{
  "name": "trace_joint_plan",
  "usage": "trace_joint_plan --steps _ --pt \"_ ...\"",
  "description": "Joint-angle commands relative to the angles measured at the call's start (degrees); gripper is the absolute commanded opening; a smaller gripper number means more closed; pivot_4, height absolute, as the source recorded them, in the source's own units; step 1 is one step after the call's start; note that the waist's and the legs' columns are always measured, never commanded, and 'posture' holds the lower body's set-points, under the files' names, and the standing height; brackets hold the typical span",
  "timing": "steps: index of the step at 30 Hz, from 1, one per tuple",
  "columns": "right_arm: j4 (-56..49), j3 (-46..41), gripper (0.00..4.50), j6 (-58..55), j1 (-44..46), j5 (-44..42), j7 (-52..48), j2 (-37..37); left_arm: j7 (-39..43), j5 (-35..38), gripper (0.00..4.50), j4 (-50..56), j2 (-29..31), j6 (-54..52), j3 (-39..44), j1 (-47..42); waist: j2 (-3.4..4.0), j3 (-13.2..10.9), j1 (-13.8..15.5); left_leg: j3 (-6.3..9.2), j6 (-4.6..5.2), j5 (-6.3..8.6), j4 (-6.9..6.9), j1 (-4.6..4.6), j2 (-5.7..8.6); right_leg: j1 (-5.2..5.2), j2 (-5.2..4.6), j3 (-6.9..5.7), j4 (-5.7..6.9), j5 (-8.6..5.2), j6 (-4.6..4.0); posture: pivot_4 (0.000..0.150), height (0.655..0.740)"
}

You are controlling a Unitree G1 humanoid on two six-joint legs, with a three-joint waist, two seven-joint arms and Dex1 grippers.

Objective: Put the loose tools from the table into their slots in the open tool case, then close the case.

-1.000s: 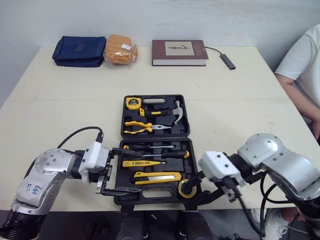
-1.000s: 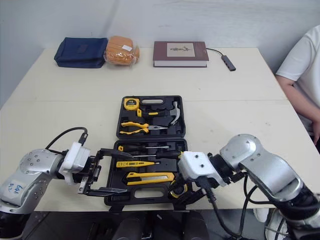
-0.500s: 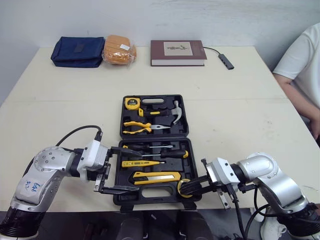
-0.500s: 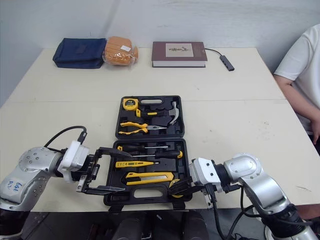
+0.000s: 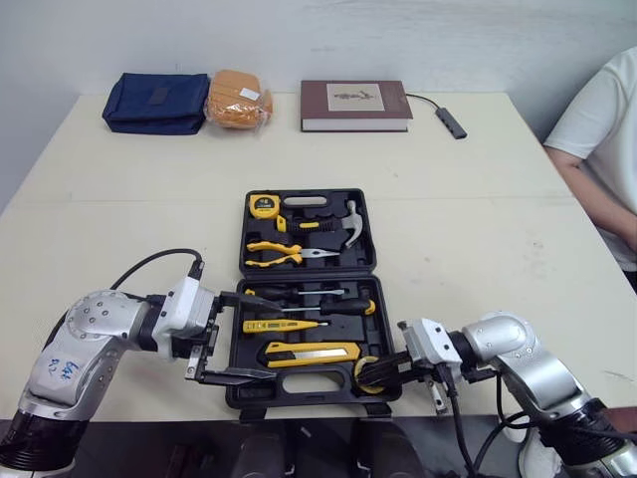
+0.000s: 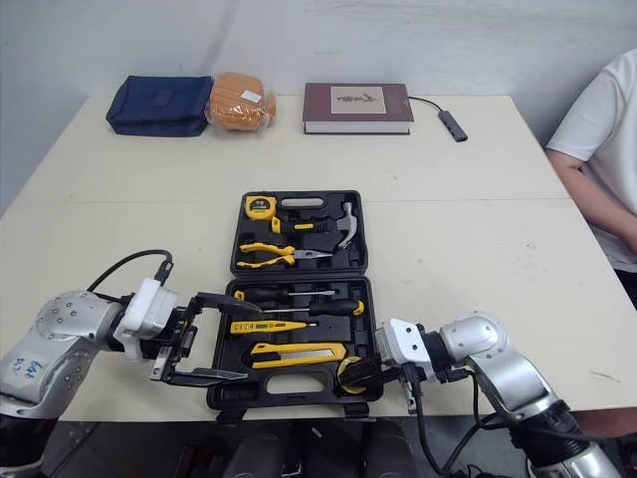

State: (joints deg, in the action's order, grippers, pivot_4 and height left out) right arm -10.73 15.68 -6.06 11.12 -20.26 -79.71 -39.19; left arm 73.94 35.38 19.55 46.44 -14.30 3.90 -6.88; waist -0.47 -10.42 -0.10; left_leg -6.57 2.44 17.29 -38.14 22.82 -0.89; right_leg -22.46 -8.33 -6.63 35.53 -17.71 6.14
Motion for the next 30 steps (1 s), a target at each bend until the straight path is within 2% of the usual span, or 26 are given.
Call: trace_joint_plan --steps 1,7,10,14,16,21,23,26,30 --pt "4.8 1.0 0.03 1.0 -0.9 1.7 -0.2 0.3 -0.1 0.2 4.50 0.6 0.5 0.2 1.3 -1.0 0.00 0.0 0.0 -0.01 0.00 0.00 0.00 -0.04 0.00 0.03 0.00 0.01 0.00 0.00 0.00 0.150 0.7400" --pt "8.2 2.8 0.03 2.4 -2.1 4.3 0.3 0.1 -1.0 -0.6 4.50 -0.3 -0.1 0.9 1.1 -1.6 -0.02 0.0 0.0 0.05 -0.35 0.32 0.11 -0.69 -0.03 0.74 -0.02 0.00 -0.23 -0.01 -0.01 0.150 0.7400" --pt "8.7 1.5 0.03 3.5 -0.8 5.5 4.2 1.2 -2.1 -0.6 4.50 -0.1 -0.1 0.1 1.3 -1.0 -0.06 0.0 0.0 0.13 -0.39 0.39 0.11 -0.78 -0.05 0.87 -0.03 -0.02 -0.32 -0.01 -0.01 0.150 0.7400" --pt "1.7 -5.1 0.03 -4.8 0.3 -3.6 8.3 1.1 -3.5 -1.1 4.50 0.3 1.1 -1.5 2.6 2.0 0.00 0.0 -0.3 0.16 -0.44 0.38 0.10 -0.78 -0.07 0.86 -0.02 -0.01 -0.29 -0.01 -0.02 0.150 0.7400" --pt "-4.0 -9.0 0.03 -9.2 -0.1 -9.2 7.9 -1.4 -4.5 -2.1 4.50 0.2 1.9 -1.1 4.5 5.0 0.16 -0.1 -0.3 0.16 -0.44 0.38 0.10 -0.75 -0.08 0.81 -0.04 0.00 -0.25 -0.02 -0.04 0.150 0.7400" --pt "-9.6 -16.2 0.03 -13.6 -0.4 -14.0 10.3 -4.5 -8.7 -2.5 4.50 -1.5 0.7 0.2 9.7 7.2 0.28 -0.2 0.3 0.25 -0.46 0.41 0.16 -0.58 -0.09 0.63 -0.07 -0.11 -0.33 -0.07 -0.13 0.150 0.7400" --pt "-8.2 -19.7 0.03 -12.9 -0.5 -12.3 11.9 -6.3 -10.7 -3.0 4.50 -4.8 0.0 0.7 12.4 7.1 0.34 -0.2 0.3 0.24 -0.45 0.41 0.18 -0.56 -0.09 0.62 -0.09 -0.10 -0.33 -0.07 -0.12 0.150 0.7400" --pt "-2.8 -20.4 0.00 -10.1 0.5 -7.2 15.0 -6.9 -13.3 -5.6 3.71 -10.0 -0.7 2.2 13.2 5.5 0.33 -0.2 0.2 0.19 -0.43 0.41 0.18 -0.53 -0.05 0.60 -0.10 -0.09 -0.36 -0.05 -0.10 0.150 0.7400" --pt "7.1 -16.3 0.00 -9.5 4.5 3.4 21.6 -7.0 -19.6 -10.1 1.94 -17.4 -2.3 1.4 11.7 0.9 0.33 -0.2 0.2 0.11 -0.42 0.41 0.18 -0.52 -0.04 0.55 -0.08 -0.08 -0.34 -0.04 -0.07 0.150 0.7400"
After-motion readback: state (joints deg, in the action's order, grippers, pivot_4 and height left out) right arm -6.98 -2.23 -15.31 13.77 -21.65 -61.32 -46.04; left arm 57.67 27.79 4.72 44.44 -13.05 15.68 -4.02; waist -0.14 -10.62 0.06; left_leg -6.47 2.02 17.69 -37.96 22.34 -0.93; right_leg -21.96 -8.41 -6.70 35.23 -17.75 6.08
